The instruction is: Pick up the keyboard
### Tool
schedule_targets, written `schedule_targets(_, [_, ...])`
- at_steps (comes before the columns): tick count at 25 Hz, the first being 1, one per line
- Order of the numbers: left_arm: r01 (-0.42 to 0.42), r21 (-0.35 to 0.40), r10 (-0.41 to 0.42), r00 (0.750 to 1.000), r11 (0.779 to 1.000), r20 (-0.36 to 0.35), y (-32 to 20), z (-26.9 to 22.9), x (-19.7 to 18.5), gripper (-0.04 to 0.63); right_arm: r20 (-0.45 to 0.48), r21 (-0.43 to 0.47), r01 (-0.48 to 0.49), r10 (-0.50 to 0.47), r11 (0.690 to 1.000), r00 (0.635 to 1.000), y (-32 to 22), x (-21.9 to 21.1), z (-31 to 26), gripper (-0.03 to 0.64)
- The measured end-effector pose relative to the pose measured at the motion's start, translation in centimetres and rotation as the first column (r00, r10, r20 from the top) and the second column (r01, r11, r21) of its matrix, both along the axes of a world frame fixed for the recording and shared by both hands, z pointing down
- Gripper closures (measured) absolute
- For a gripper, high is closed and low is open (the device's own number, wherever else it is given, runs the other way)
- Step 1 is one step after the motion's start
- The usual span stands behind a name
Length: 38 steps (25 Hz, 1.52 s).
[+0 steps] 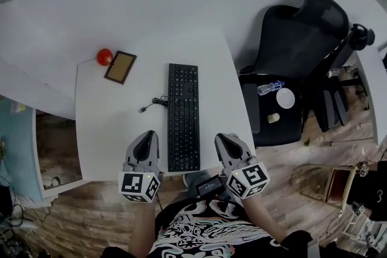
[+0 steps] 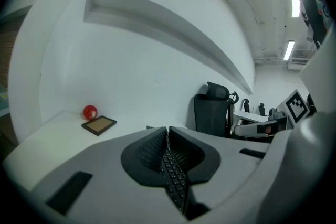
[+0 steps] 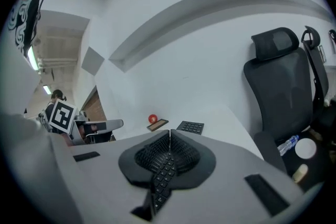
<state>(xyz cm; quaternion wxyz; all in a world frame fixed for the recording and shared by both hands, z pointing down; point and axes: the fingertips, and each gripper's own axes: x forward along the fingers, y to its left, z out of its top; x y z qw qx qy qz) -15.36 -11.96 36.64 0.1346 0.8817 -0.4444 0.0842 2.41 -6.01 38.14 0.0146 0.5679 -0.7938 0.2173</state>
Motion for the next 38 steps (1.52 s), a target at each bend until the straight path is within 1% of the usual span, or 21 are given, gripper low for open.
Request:
schedule_targets(3, [-0.038,-0.077,0.041,0.998,0.996,0.043,-1.4,3.2,0.6,0.566,0.031,-0.065,-0.003,0.005,0.998,1.000,-1.7,0.4,2.2,0.588])
schedule_targets(5, [-0.062,-0.127,0.066,0.997,0.990,0.033,-2.3,5.0,1.0,0.566,0.047,-0.119,-0.015,0.020,0.993,0.999,-2.8,0.8,4.0,0.586])
schedule_targets(7, [-0.088,-0.181,0.091,0.996,0.980,0.008,-2.9,6.7,1.5,0.566,0.050,-0.162,-0.015,0.024,0.987,0.998,-3.6,1.0,5.6,0.586])
schedule_targets(8, [-0.095,-0.206,0.099,0.995,0.974,0.008,-3.2,7.5,1.7,0.566,0.052,-0.178,-0.012,0.021,0.984,0.998,-4.0,1.1,6.4,0.586])
schedule_targets(12, [-0.109,-0.294,0.127,0.991,0.950,0.045,-4.0,10.6,1.9,0.566,0.059,-0.233,-0.001,0.015,0.973,0.998,-5.3,0.8,8.9,0.586])
schedule_targets(15, [-0.121,-0.351,0.145,0.988,0.929,0.044,-4.1,12.7,2.0,0.565,0.062,-0.279,0.016,0.002,0.960,0.998,-5.8,0.3,11.0,0.586])
schedule_targets(19, [-0.147,-0.401,0.168,0.986,0.904,0.017,-4.7,14.2,2.7,0.565,0.080,-0.324,0.036,-0.011,0.945,0.997,-6.5,0.0,12.8,0.586])
schedule_targets(27, [-0.170,-0.467,0.193,0.981,0.868,0.000,-5.2,16.0,3.7,0.563,0.180,-0.416,0.114,-0.041,0.902,0.983,-7.0,-1.0,15.5,0.584])
schedule_targets(28, [-0.177,-0.478,0.199,0.980,0.861,-0.005,-5.1,16.1,3.9,0.556,0.190,-0.425,0.120,-0.041,0.897,0.981,-7.1,-1.1,15.8,0.584])
schedule_targets(29, [-0.184,-0.491,0.205,0.979,0.852,-0.012,-5.1,16.3,4.1,0.535,0.198,-0.432,0.124,-0.040,0.893,0.979,-7.3,-1.2,16.0,0.584])
schedule_targets(31, [-0.200,-0.526,0.216,0.976,0.826,-0.032,-5.0,16.8,4.6,0.438,0.220,-0.445,0.132,-0.035,0.886,0.975,-7.6,-1.1,16.4,0.583])
schedule_targets(32, [-0.207,-0.545,0.219,0.975,0.813,-0.043,-4.9,17.1,4.8,0.421,0.238,-0.454,0.141,-0.032,0.880,0.971,-7.7,-1.2,16.5,0.576])
schedule_targets(34, [-0.214,-0.574,0.221,0.973,0.791,-0.060,-4.9,17.5,5.0,0.409,0.282,-0.477,0.171,-0.034,0.862,0.959,-7.8,-1.8,16.8,0.510])
schedule_targets(35, [-0.219,-0.583,0.223,0.973,0.782,-0.067,-4.9,17.7,5.1,0.405,0.300,-0.487,0.185,-0.036,0.854,0.953,-7.9,-2.0,17.0,0.488])
schedule_targets(38, [-0.246,-0.606,0.240,0.966,0.757,-0.093,-4.8,18.0,5.7,0.399,0.313,-0.511,0.209,-0.046,0.834,0.949,-8.1,-2.6,17.4,0.466])
